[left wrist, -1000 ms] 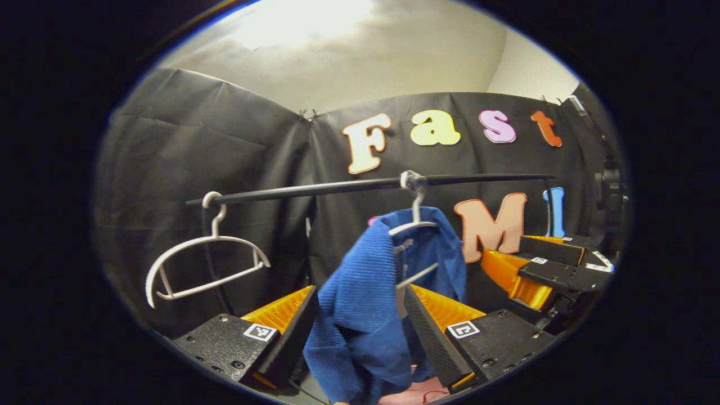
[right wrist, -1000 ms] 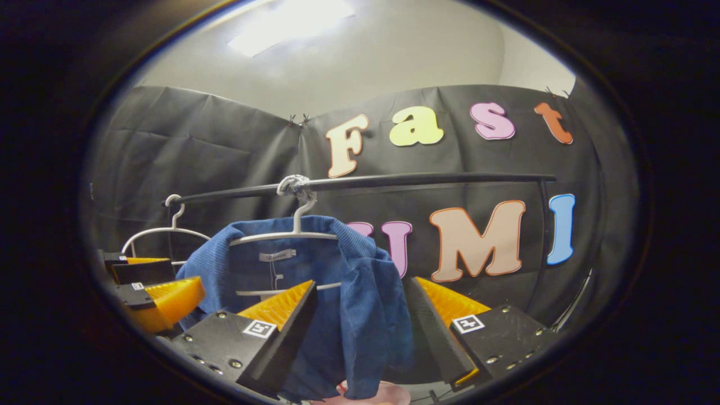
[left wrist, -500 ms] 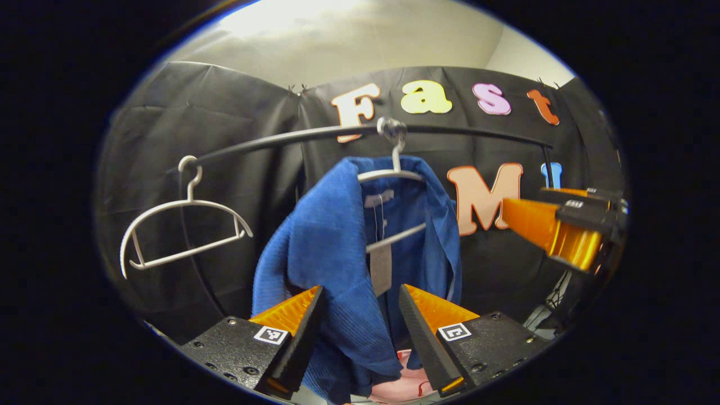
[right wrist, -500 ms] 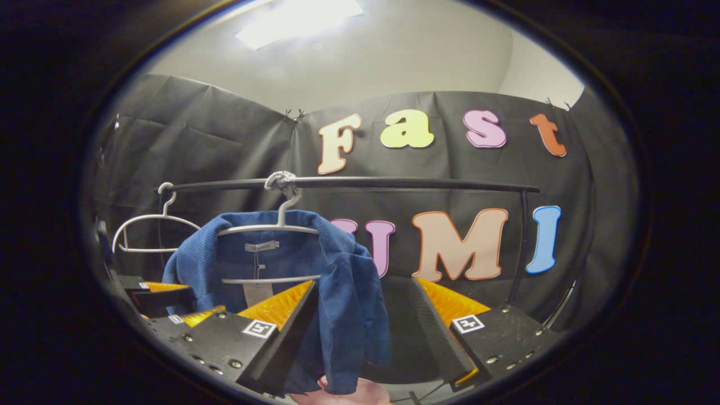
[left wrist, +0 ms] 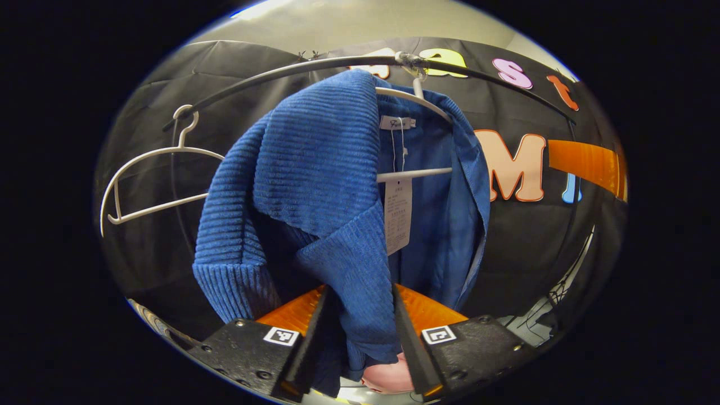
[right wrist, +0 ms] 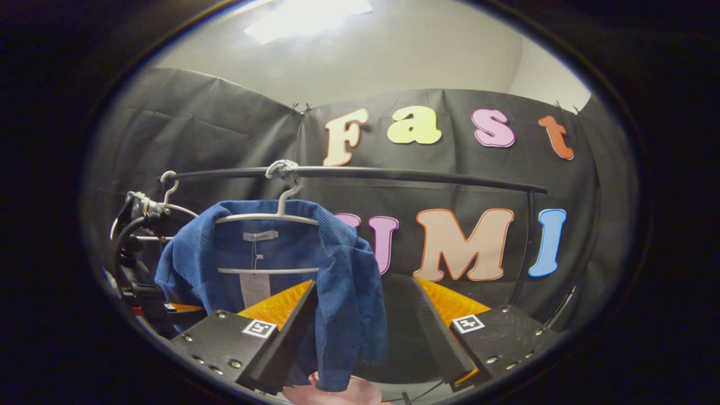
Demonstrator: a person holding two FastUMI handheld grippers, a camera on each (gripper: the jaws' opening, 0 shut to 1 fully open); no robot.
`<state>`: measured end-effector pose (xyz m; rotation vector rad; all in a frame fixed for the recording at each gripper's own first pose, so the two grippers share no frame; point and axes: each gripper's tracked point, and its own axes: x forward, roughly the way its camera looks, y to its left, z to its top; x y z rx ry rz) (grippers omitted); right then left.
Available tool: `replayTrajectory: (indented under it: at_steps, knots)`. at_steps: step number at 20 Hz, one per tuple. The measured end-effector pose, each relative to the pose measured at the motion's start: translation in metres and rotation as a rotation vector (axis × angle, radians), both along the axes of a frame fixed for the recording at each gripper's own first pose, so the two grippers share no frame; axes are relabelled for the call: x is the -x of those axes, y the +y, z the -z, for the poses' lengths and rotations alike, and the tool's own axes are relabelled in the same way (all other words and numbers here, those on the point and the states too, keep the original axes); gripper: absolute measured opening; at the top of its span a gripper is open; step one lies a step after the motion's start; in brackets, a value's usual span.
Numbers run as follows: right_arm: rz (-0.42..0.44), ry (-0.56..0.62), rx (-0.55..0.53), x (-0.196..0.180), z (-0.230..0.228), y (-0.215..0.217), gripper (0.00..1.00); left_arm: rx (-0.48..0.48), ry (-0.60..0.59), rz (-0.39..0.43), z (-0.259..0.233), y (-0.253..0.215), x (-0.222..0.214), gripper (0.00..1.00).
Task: Grasp the clothes on the hanger with both hands and then place them into the laundry hamper below.
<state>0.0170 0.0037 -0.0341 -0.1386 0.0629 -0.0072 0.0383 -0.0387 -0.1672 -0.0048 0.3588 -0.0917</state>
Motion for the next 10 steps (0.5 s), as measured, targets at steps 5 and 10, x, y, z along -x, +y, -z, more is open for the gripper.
replayTrajectory:
  at_steps: [5,10]
  knots:
    - [-0.063,0.034,0.022,-0.019,0.025,0.02,0.98,0.013,0.004,-0.042,0.0,0.018,-0.006,0.17]
    - [-0.102,0.09,0.01,-0.043,0.054,0.036,0.96,0.097,-0.003,0.003,-0.008,0.012,-0.004,0.03]
